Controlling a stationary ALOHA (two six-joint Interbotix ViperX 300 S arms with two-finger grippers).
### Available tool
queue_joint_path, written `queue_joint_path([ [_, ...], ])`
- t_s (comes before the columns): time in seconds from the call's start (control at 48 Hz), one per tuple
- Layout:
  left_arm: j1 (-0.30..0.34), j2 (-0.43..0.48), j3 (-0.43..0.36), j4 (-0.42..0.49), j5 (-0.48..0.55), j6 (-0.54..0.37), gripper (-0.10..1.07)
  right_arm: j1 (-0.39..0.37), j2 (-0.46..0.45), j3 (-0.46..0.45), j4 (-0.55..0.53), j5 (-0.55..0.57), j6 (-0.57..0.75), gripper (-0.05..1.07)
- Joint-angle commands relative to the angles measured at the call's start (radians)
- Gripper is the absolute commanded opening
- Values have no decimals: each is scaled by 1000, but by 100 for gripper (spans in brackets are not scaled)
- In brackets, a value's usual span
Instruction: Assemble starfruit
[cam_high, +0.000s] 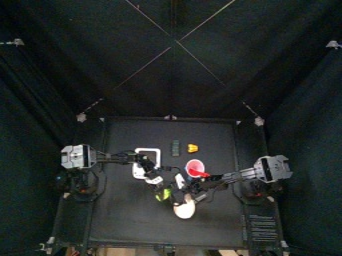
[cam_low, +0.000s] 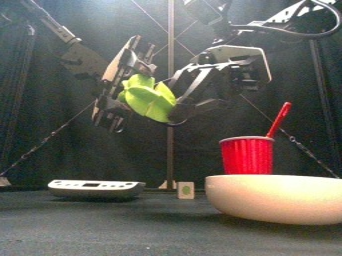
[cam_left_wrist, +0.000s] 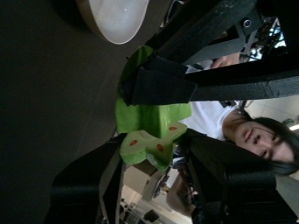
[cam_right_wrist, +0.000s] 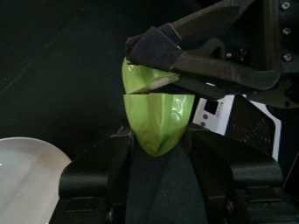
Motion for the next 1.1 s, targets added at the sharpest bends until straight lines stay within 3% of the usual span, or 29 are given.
queue_joint_path([
  [0.0,12,-8,-26,-8,-5,3,54,11,-20,-31,-2,-8,3,78],
  [0.396,15,6,-26,-77,-3,3,55,11,-14,-51,-23,-8,3,78],
  [1.083,46,5,-17,-43,8,6,55,41,-11,-48,-48,-8,5,78],
])
